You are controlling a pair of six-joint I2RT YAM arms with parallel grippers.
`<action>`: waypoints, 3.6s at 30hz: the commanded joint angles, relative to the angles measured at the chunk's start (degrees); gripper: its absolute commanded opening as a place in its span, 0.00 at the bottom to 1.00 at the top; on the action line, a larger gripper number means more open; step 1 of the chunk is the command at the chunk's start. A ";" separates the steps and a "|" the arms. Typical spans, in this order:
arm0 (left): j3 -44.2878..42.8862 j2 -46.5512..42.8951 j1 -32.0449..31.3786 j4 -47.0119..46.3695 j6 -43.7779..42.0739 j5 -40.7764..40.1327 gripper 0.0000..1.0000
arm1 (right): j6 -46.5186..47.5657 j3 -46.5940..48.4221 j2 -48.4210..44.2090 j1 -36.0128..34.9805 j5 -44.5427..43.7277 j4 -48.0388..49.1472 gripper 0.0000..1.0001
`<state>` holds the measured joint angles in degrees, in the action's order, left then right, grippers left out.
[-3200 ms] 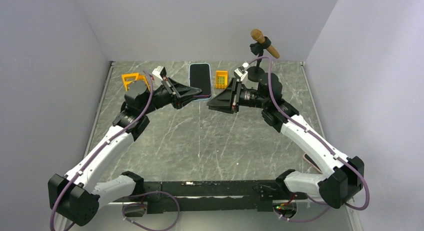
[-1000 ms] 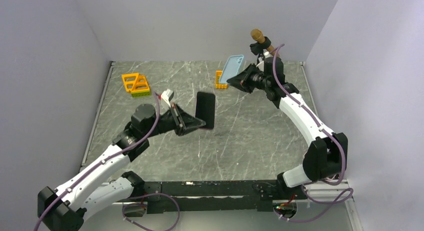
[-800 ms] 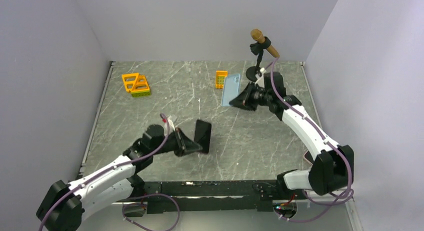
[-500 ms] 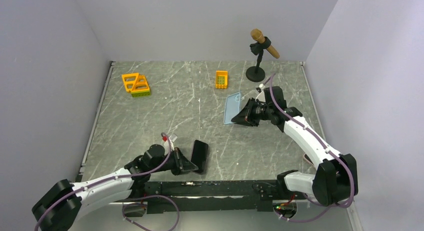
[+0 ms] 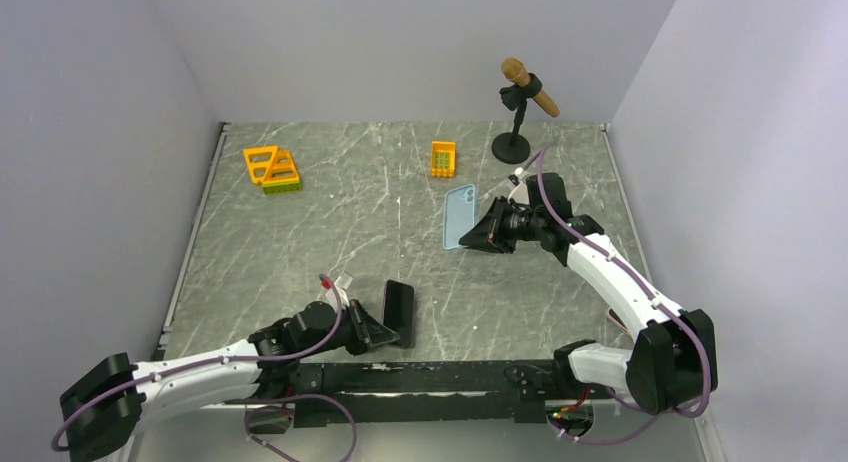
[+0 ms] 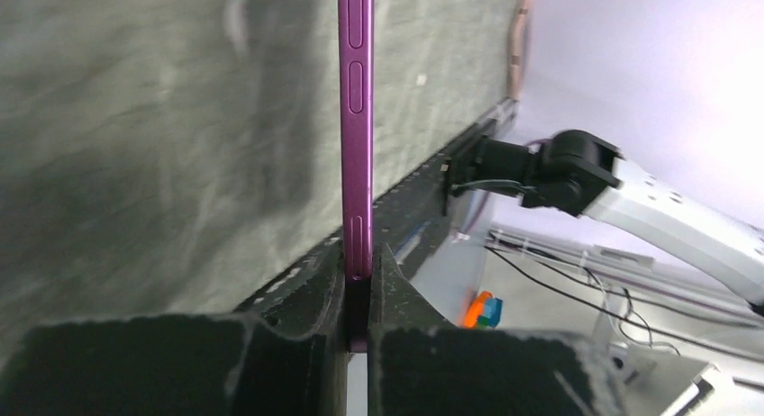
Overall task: Take the phone out of the phone case
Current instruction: Place the phone at the center of the board, then place the phone case at the center of the board.
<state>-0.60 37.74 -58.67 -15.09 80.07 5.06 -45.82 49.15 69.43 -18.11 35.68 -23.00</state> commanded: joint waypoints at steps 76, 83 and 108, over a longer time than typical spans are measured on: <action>-57.56 2.39 -4.34 64.85 -21.27 -27.51 0.95 | -20.92 -5.39 31.39 -27.90 -15.75 37.92 0.18; -57.28 2.80 -3.88 62.03 -22.10 -26.94 0.95 | -16.43 -1.28 30.60 -29.14 -17.99 26.59 0.51; -67.94 10.63 9.78 59.22 -40.32 -18.20 0.98 | -26.10 1.01 -1.98 -1.53 -68.83 -34.04 0.81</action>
<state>-64.66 46.63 -49.91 46.19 44.75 -15.62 -62.35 52.29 72.40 -28.84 -15.33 -45.15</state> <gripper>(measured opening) 0.985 0.866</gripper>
